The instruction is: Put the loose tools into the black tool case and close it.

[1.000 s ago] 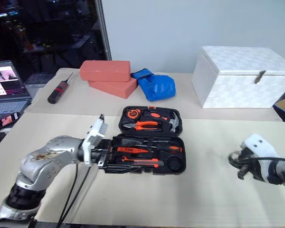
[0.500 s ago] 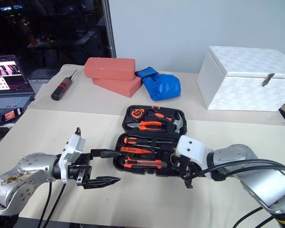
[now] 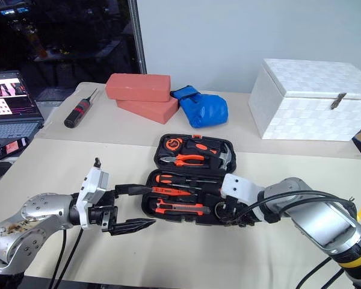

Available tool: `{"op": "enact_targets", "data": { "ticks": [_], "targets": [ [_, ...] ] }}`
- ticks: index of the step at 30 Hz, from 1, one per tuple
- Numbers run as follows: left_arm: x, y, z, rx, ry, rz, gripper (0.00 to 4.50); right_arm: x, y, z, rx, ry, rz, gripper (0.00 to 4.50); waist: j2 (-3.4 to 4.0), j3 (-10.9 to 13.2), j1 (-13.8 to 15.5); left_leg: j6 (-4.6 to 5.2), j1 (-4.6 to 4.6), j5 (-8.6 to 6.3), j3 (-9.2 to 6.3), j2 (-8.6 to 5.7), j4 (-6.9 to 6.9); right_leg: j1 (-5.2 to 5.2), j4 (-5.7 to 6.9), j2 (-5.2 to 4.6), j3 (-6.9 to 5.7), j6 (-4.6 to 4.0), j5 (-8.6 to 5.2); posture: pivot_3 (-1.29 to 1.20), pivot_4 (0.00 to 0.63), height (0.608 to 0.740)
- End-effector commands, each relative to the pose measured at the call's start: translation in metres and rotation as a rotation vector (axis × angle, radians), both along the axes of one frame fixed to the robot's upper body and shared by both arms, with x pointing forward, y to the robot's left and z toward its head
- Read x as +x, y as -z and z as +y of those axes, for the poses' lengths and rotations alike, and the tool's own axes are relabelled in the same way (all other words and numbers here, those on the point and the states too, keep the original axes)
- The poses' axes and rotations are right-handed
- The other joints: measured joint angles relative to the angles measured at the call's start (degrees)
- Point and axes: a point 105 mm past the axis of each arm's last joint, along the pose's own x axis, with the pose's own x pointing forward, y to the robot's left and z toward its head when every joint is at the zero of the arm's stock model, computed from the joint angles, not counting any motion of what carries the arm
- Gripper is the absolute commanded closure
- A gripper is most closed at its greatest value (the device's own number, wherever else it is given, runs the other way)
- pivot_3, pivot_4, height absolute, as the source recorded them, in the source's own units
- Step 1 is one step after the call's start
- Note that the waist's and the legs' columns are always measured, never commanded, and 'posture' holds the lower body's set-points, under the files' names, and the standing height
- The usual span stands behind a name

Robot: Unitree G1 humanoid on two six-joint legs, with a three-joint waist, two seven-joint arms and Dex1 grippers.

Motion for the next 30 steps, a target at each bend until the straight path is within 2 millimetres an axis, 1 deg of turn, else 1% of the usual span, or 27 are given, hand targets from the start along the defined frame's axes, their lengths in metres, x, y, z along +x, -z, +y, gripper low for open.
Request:
{"op": "enact_targets", "data": {
  "ticks": [1,3,4,7,10,11,12,14,16,19,22,24,27,29,30],
  "targets": [
    [0.005,-0.009,-0.001,-0.036,-0.030,-0.020,0.00,-0.001,-0.011,0.005,0.072,-0.029,-0.012,1.24,0.00,0.0,-0.1,0.03,0.01,-0.02,0.00,-0.01,-0.02,0.00,0.00,0.00,0.00,0.06,0.02,0.00,0.150,0.740],
    [0.015,-0.010,0.001,-0.078,-0.106,0.027,0.00,-0.001,-0.026,0.005,0.144,-0.018,-0.042,1.24,0.00,0.0,0.0,0.06,0.00,-0.04,-0.03,0.01,-0.03,0.00,0.01,0.01,-0.01,0.24,0.11,0.00,0.150,0.740],
    [0.028,-0.008,0.003,-0.087,-0.192,0.043,0.00,0.000,-0.038,0.003,0.214,0.006,-0.066,1.24,0.00,0.0,0.0,0.07,-0.02,-0.04,-0.05,0.00,-0.03,0.00,0.02,0.01,-0.02,0.26,0.12,0.00,0.150,0.740],
    [0.061,-0.011,0.011,-0.156,-0.410,0.074,0.00,0.007,-0.063,-0.010,0.376,0.149,-0.123,1.24,-0.05,0.0,0.3,0.07,0.01,-0.03,-0.12,-0.06,0.03,0.07,0.07,0.01,-0.03,0.34,0.17,0.00,0.150,0.740],
    [0.080,-0.014,0.018,-0.173,-0.513,0.087,0.00,0.013,-0.072,-0.015,0.423,0.225,-0.191,1.24,-0.13,0.1,0.2,0.07,0.06,-0.02,-0.17,-0.06,0.11,0.17,0.08,0.04,-0.03,0.36,0.29,0.00,0.150,0.740],
    [0.094,-0.010,0.022,-0.148,-0.604,0.129,0.00,0.018,-0.075,-0.021,0.441,0.271,-0.225,1.24,-0.13,0.1,0.0,0.05,0.06,0.00,-0.18,-0.07,0.14,0.17,0.08,0.04,-0.03,0.35,0.33,0.00,0.150,0.740],
    [0.106,-0.009,0.025,-0.162,-0.674,0.167,0.00,0.025,-0.077,-0.027,0.465,0.332,-0.238,1.24,-0.13,0.1,0.0,0.05,0.06,0.00,-0.16,-0.08,0.14,0.16,0.08,0.04,-0.01,0.35,0.34,0.00,0.150,0.740],
    [0.126,-0.010,0.030,-0.188,-0.756,0.236,0.00,0.042,-0.074,-0.034,0.498,0.457,-0.215,1.24,-0.15,0.1,-0.1,0.02,0.07,0.08,-0.23,-0.11,0.16,0.19,0.11,0.06,-0.03,0.37,0.39,0.00,0.150,0.740],
    [0.140,-0.008,0.035,-0.170,-0.800,0.277,0.00,0.062,-0.070,-0.034,0.502,0.556,-0.218,1.24,-0.15,0.1,-0.5,0.00,0.07,0.16,-0.25,-0.17,0.17,0.17,0.10,0.06,0.02,0.36,0.55,0.00,0.150,0.740],
    [0.162,-0.008,0.036,-0.171,-0.857,0.354,0.00,0.094,-0.063,-0.038,0.470,0.695,-0.234,1.24,-0.15,0.1,-1.1,0.01,0.10,0.17,-0.32,-0.26,0.16,0.14,0.09,0.08,0.08,0.31,0.65,0.00,0.150,0.740],
    [0.177,-0.009,0.037,-0.164,-0.866,0.401,0.00,0.116,-0.057,-0.035,0.438,0.754,-0.217,1.24,-0.14,0.1,-1.2,0.02,-0.02,0.19,-0.45,-0.32,0.15,0.06,0.09,0.09,0.06,0.29,0.67,0.00,0.150,0.740],
    [0.187,-0.006,0.033,-0.133,-0.857,0.424,0.00,0.133,-0.049,-0.041,0.418,0.811,-0.191,1.24,-0.14,0.1,-1.3,0.02,-0.10,0.19,-0.50,-0.38,0.08,0.01,0.07,0.07,0.07,0.27,0.68,0.00,0.150,0.740],
    [0.194,0.002,0.025,-0.079,-0.807,0.456,0.00,0.147,-0.046,-0.041,0.430,0.844,-0.141,1.24,-0.14,0.1,-1.3,0.02,-0.19,0.19,-0.54,-0.50,-0.01,-0.01,-0.03,-0.04,0.05,0.06,0.81,0.00,0.150,0.740],
    [0.197,0.009,0.020,-0.040,-0.773,0.449,0.00,0.153,-0.045,-0.042,0.434,0.857,-0.120,1.75,-0.13,0.1,-1.3,0.03,-0.29,0.17,-0.57,-0.54,-0.11,-0.05,-0.13,-0.10,0.02,0.10,0.79,0.00,0.150,0.740],
    [0.198,0.011,0.016,-0.021,-0.754,0.438,0.25,0.154,-0.044,-0.043,0.433,0.863,-0.110,2.01,-0.12,0.1,-1.4,0.02,-0.33,0.16,-0.59,-0.55,-0.11,-0.07,-0.15,-0.10,0.00,0.12,0.78,0.00,0.150,0.740]
  ]
}}
